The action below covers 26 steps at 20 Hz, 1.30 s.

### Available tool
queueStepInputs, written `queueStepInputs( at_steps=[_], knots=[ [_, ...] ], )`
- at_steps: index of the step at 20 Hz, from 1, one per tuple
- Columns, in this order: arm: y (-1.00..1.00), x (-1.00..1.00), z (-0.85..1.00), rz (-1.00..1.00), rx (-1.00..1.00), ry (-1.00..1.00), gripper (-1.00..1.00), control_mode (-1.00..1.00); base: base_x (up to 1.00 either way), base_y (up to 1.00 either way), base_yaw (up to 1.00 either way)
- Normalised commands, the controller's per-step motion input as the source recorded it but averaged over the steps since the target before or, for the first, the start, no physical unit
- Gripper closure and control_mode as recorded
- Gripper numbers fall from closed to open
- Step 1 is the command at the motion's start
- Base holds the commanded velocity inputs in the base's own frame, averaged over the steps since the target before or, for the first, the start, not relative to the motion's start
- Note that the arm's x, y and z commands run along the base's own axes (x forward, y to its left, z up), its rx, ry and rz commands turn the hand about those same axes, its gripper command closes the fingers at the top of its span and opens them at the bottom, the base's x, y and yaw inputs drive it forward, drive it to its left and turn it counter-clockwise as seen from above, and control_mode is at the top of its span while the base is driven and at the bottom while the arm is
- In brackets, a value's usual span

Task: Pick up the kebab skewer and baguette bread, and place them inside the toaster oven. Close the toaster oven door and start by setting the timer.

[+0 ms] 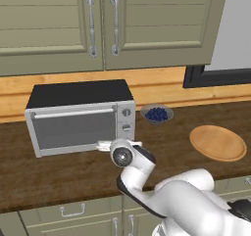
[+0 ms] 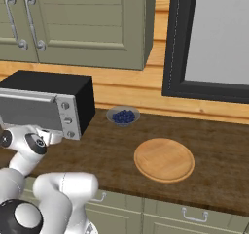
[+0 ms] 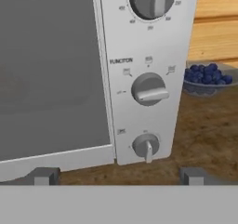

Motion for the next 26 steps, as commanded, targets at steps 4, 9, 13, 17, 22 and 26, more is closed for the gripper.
queueStepInputs(
  at_steps=[4, 9, 13, 17, 22, 26],
  knots=[
    [-0.79, -0.08, -0.26, 0.08, 0.00, -0.04, -1.00, -1.00, 0.00, 0.00, 0.00],
    [-0.82, -0.22, -0.43, 0.08, 0.00, -0.08, -1.00, -1.00, 0.00, 0.00, 0.00],
    [-0.94, -0.02, -0.50, 0.11, 0.00, -0.11, -1.00, -1.00, 0.00, 0.00, 0.00],
    [-0.91, 0.00, -0.65, 0.15, 0.00, -0.12, -1.00, -1.00, 0.00, 0.00, 0.00],
    [-0.69, 0.00, -0.93, 0.20, 0.00, -0.16, -1.00, -1.00, 0.00, 0.00, 0.00],
    [-0.71, 0.00, -0.86, 0.23, 0.00, -0.20, -1.00, -1.00, 0.00, 0.00, 0.00]
  ],
)
